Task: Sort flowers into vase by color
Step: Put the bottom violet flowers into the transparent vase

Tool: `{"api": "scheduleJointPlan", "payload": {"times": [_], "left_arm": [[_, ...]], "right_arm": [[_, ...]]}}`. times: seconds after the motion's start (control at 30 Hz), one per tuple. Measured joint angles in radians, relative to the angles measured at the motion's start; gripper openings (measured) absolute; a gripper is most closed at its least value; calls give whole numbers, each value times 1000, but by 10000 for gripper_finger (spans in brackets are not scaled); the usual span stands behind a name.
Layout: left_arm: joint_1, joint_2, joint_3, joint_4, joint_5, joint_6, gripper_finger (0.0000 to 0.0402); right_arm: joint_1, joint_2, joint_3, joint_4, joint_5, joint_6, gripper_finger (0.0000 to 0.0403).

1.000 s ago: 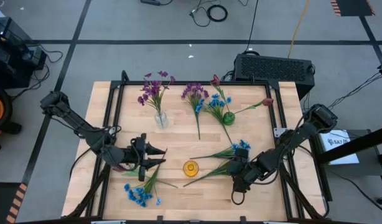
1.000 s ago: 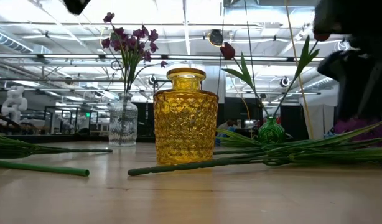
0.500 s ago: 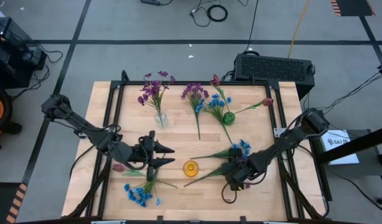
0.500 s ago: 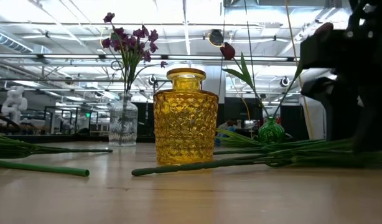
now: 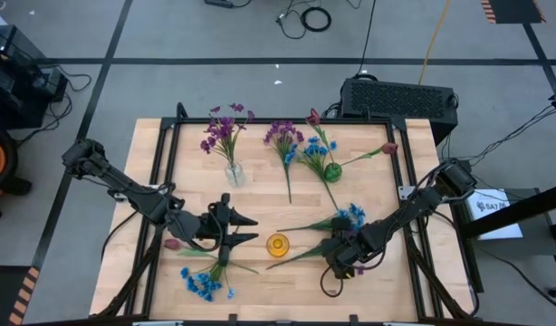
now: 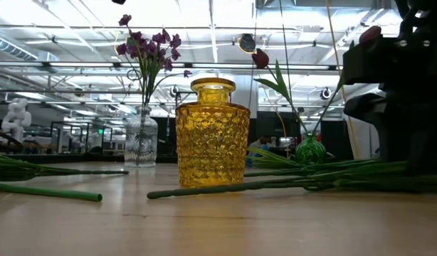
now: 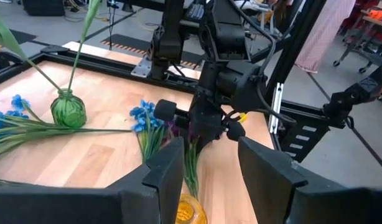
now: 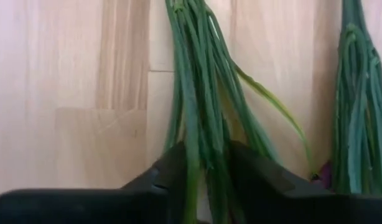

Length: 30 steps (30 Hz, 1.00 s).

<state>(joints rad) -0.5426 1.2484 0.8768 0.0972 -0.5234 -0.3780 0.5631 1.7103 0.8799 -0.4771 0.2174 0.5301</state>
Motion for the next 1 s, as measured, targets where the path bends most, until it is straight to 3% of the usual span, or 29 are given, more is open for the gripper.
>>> {"api": "scheduleJointPlan", "payload": {"times": [0.2, 0.33, 0.43, 0.77, 1.0], "left_arm": [[0, 0, 0, 0, 0, 1, 158], [0, 0, 0, 0, 0, 1, 158], [0, 0, 0, 0, -1, -6, 158], [-1, 23, 6, 12, -76, -25, 158], [-30, 182, 186, 10, -29, 21, 158]], "right_arm": [[0, -1, 0, -1, -15, -7, 12], [-1, 0, 12, -27, -36, -19, 13], [6, 0, 65, -145, -66, -19, 8], [70, -14, 360, -399, -67, -19, 2], [90, -14, 460, -450, -57, -17, 1]]}}
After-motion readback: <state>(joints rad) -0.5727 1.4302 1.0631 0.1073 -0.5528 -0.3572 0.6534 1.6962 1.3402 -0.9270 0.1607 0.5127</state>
